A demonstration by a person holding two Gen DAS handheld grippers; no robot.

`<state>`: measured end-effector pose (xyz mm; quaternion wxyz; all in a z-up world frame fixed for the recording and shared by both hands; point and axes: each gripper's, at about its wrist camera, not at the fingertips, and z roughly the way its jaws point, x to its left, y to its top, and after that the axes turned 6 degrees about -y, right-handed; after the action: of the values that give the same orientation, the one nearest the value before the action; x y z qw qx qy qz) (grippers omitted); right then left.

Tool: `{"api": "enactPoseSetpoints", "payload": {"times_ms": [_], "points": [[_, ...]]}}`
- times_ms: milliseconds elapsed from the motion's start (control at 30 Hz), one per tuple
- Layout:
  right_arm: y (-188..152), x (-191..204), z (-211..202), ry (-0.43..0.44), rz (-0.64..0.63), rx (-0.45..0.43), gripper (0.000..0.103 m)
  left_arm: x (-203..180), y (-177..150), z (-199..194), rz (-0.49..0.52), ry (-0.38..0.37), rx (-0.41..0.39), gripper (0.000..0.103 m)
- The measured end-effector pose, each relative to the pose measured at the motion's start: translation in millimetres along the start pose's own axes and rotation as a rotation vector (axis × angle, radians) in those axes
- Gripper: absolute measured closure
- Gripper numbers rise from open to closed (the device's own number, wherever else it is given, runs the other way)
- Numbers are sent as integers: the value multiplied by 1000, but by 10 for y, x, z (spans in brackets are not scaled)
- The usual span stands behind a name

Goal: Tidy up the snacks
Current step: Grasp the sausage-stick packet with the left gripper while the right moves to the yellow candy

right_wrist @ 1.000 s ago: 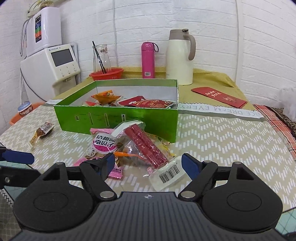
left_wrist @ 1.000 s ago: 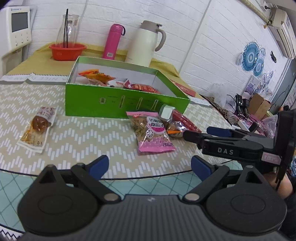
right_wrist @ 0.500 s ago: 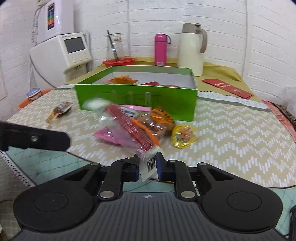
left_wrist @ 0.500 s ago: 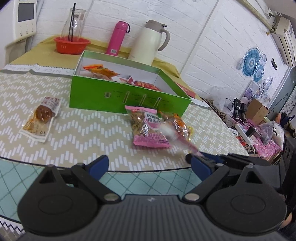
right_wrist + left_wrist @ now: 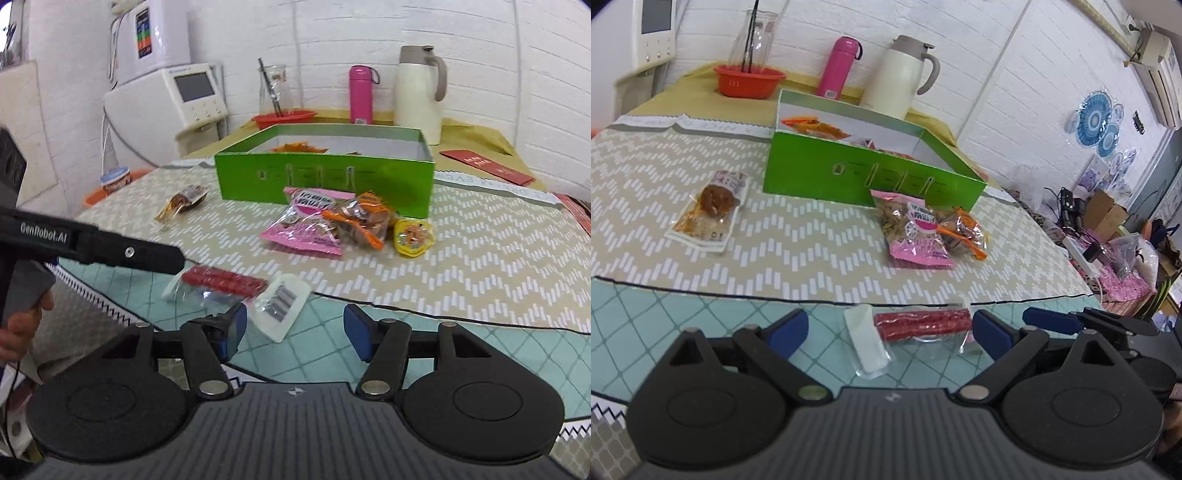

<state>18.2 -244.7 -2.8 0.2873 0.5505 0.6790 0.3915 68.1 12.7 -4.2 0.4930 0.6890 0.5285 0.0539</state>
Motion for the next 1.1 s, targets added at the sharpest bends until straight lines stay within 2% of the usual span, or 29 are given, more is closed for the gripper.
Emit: {"api": "enactPoseSetpoints", "payload": {"times_ms": [67,133,200,267,333,400,467,533,633,667,700,767,833,867,900,933,1067,1100], "points": [[40,-143,-68,-37,50,-25,4,-17,28,-2,17,-46,6,9],[78,-235,-84,-105,71,-43,4,-117,58,36,75,-91,21,9],[122,-285,-29,-168,62,-46,5,-235,88,124,159,-150,47,9],[163,-302,50,-201,44,-43,6,-302,136,251,237,-233,80,9],[198,-311,131,-234,14,-47,7,-332,194,397,297,-279,130,9],[243,-355,210,-258,-7,-61,7,-320,237,519,304,-277,185,9],[315,-450,324,-247,13,-64,10,-266,232,562,268,-283,230,9],[390,-550,499,-235,20,-40,15,-233,158,492,255,-273,219,9],[444,-548,814,-171,-81,59,18,-175,41,362,226,-234,194,10],[451,-522,889,-155,-105,62,19,-161,7,316,212,-222,177,10],[460,-503,956,-148,-129,62,18,-159,-18,281,201,-203,163,12],[480,-495,1040,-145,-150,46,4,-168,-51,231,199,-182,143,13],[493,-533,1095,-147,-148,38,5,-191,-86,219,201,-184,142,21],[499,-580,1093,-127,-117,44,27,-202,-100,221,208,-176,141,29],[502,-631,1061,-105,-67,52,48,-213,-110,231,216,-175,150,61],[490,-648,1027,-113,-54,58,63,-214,-117,238,219,-162,152,71],[350,-595,809,-165,-79,59,64,-209,-123,257,208,-157,152,71],[306,-588,749,-164,-72,58,64,-226,-127,253,211,-160,151,63]]}}
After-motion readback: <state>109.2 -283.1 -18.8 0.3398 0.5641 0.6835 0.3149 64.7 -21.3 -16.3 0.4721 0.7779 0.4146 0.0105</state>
